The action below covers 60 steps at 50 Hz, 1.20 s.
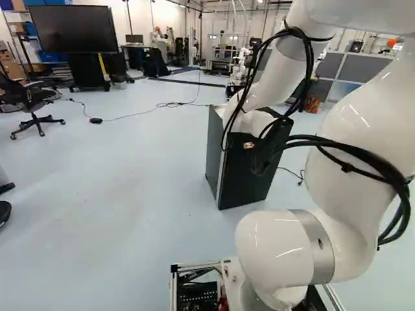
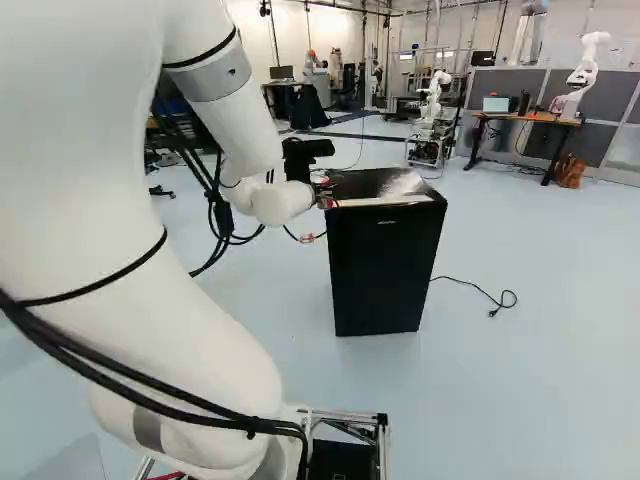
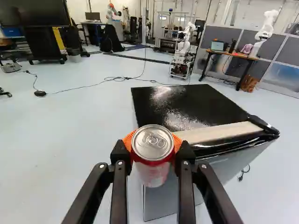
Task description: Grab a drink from the fridge
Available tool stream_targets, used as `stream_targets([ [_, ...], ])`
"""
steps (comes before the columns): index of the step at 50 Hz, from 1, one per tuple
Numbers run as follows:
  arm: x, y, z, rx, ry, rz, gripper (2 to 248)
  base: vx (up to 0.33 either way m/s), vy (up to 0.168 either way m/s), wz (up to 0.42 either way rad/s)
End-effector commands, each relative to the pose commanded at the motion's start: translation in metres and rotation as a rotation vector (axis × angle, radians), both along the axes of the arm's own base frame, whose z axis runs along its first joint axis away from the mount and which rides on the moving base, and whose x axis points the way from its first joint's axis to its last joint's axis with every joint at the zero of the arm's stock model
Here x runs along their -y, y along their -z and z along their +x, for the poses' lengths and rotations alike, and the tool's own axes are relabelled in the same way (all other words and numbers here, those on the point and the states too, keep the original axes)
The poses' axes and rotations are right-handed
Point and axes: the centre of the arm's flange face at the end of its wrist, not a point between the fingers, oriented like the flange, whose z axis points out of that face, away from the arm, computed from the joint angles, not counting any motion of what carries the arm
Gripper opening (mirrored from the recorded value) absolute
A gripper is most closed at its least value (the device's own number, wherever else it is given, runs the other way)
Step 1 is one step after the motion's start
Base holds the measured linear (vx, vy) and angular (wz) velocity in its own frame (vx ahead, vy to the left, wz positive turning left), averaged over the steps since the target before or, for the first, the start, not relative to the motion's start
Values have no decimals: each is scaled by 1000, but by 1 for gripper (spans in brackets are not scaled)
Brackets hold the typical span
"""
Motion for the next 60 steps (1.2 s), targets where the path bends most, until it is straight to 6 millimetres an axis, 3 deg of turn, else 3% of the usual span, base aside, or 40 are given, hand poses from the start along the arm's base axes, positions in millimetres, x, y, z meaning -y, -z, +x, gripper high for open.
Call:
stream_targets([
  [30,-26,29,-82,-15,-52,31,98,0,0,0],
  [60,-37,48,-128,-24,-82,48,98,0,0,0],
])
